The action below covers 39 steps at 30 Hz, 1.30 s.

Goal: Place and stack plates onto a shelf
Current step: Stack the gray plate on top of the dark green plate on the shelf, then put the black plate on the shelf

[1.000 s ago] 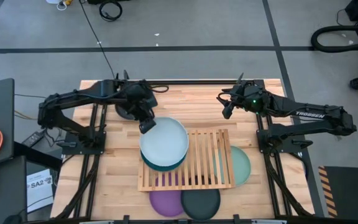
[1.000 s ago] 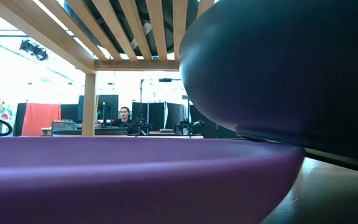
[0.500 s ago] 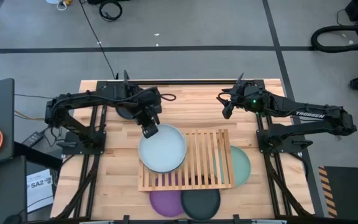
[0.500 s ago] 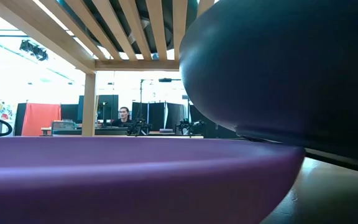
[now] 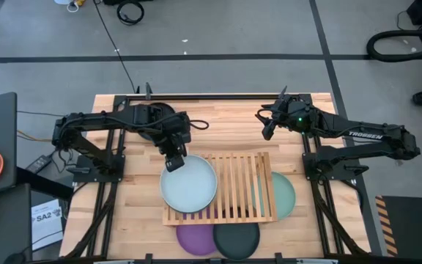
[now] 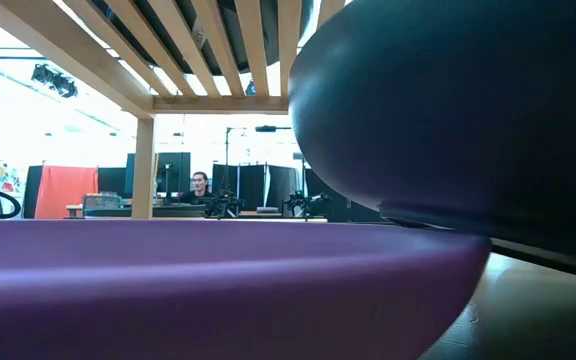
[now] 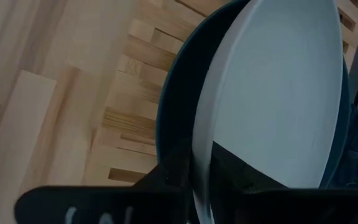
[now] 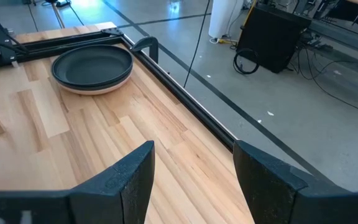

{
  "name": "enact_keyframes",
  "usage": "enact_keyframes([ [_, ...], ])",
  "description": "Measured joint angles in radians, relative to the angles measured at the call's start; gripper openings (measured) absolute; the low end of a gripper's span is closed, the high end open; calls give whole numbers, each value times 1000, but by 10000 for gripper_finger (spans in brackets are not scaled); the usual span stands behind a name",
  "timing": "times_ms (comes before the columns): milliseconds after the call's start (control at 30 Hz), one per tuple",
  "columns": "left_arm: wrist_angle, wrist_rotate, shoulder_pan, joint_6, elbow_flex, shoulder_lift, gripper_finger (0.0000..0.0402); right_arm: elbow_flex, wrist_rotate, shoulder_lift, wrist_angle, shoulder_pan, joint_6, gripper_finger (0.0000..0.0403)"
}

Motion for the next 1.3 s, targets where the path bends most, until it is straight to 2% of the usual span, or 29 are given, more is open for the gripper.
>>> enact_keyframes([
  [400,10,-12,-8,2,0,0,81,0,0,0,0,0,0,223],
  [933,11,-93,-47,29,0,0,193,0,-1,0,0,0,0,223],
  [1300,11,-90,3,38,0,-11,193,0,-1,0,0,0,0,223],
])
